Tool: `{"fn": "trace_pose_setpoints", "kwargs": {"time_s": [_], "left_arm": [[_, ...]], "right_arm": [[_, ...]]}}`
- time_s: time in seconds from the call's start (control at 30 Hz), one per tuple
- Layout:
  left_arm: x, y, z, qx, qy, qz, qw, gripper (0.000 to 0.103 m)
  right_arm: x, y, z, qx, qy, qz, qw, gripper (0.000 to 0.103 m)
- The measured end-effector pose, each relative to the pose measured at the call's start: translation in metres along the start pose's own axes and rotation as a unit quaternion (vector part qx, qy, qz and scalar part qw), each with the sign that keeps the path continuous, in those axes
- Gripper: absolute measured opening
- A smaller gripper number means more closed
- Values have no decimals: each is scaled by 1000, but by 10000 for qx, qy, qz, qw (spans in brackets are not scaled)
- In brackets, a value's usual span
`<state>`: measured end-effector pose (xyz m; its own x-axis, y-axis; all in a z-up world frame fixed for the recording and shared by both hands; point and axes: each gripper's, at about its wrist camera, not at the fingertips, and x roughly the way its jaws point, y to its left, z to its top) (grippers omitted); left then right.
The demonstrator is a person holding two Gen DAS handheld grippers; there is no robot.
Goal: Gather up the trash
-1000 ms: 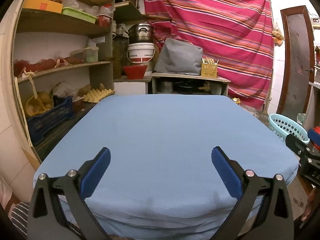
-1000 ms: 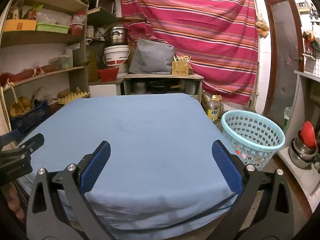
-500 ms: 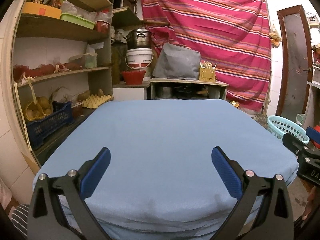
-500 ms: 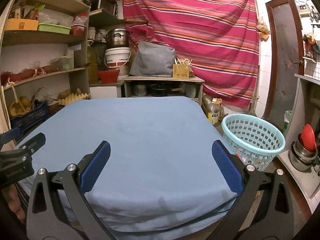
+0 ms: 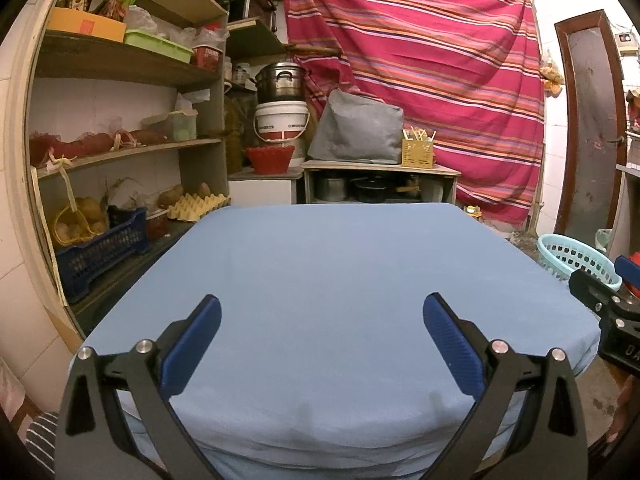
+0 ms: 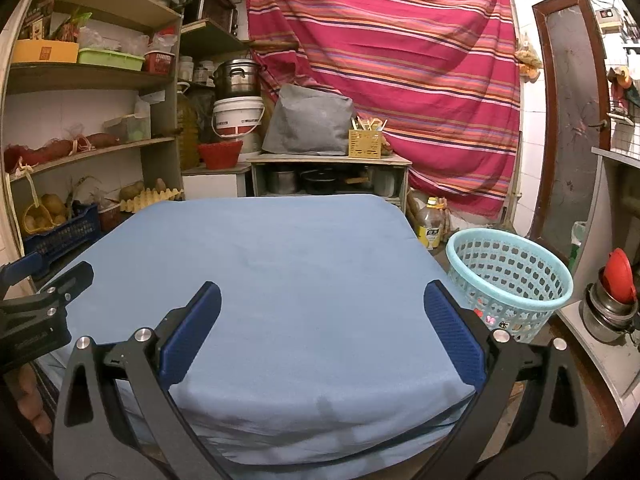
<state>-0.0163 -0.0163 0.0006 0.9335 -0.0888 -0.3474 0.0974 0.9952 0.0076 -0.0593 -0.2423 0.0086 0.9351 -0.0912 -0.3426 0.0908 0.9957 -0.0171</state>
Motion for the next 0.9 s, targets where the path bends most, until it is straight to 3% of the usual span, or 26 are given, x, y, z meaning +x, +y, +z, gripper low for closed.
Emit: {"fn": "trace_pose_setpoints", "kwargs": {"time_s": [0.9], "left_arm": [[1, 0, 0, 12, 9, 19, 10000, 99]], "right_arm": [[1, 2, 0, -42, 33, 37, 10000, 99]]}}
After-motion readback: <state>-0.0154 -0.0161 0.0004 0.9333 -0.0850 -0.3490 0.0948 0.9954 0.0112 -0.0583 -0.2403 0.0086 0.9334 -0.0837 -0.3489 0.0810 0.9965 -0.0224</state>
